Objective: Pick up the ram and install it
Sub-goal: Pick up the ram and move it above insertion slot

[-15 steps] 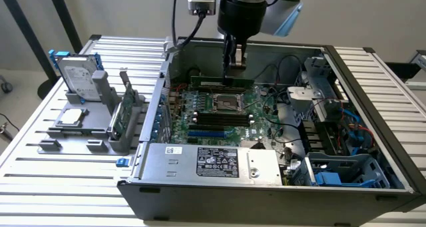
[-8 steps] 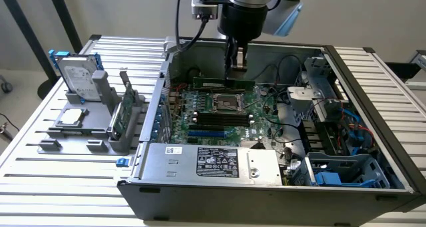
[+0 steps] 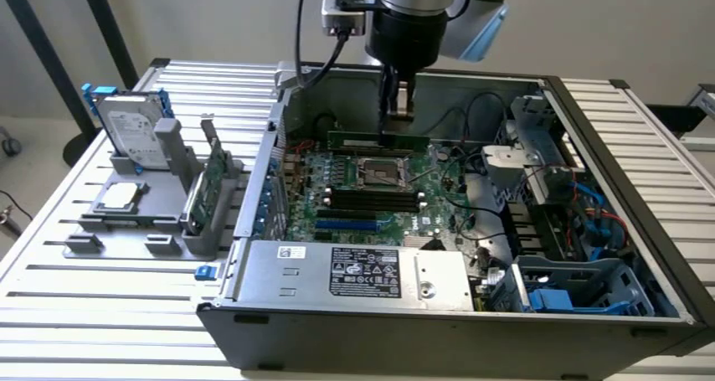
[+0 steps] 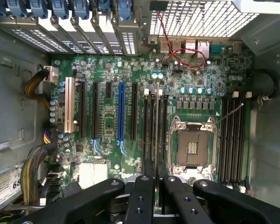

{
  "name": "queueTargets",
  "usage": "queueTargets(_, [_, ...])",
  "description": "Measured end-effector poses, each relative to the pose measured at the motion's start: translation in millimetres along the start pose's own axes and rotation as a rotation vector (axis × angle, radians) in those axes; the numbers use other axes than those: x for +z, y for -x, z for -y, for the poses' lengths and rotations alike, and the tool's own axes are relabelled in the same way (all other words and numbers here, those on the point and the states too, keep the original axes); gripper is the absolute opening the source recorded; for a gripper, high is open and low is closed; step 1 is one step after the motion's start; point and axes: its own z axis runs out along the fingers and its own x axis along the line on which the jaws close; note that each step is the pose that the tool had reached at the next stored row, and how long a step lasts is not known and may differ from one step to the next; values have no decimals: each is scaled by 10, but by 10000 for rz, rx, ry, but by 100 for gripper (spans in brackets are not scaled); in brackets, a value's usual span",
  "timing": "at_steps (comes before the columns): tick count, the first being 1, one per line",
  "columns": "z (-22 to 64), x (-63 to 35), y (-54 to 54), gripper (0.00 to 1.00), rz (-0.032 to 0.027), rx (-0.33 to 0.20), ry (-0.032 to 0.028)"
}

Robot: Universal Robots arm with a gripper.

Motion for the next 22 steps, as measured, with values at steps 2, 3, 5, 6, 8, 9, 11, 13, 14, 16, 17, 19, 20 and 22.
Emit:
queueTargets(2, [-4, 26, 4, 14, -3, 46, -43])
queueTargets(3, [-4, 40, 8, 14, -5, 66, -51])
queueTargets(5, [-2, 71, 18, 14, -5, 107, -59])
queueTargets(6, [-2, 88, 23, 14, -5, 130, -63])
queueTargets(8, [0, 121, 30, 14, -9, 160, -66])
queueTargets(9, [1, 139, 31, 14, -11, 169, -66])
queueTargets(11, [2, 175, 33, 14, -13, 181, -70])
queueTargets(13, [3, 212, 33, 14, -14, 188, -76])
queueTargets(14, [4, 230, 33, 14, -13, 191, -80])
queueTargets(16, [6, 266, 33, 14, -12, 195, -90])
queueTargets(17, [7, 284, 33, 14, -12, 196, -95])
queueTargets(19, [8, 320, 33, 14, -13, 199, -103])
queueTargets(20, [9, 339, 33, 14, -13, 199, -106])
queueTargets(22, [11, 375, 34, 14, -13, 200, -111])
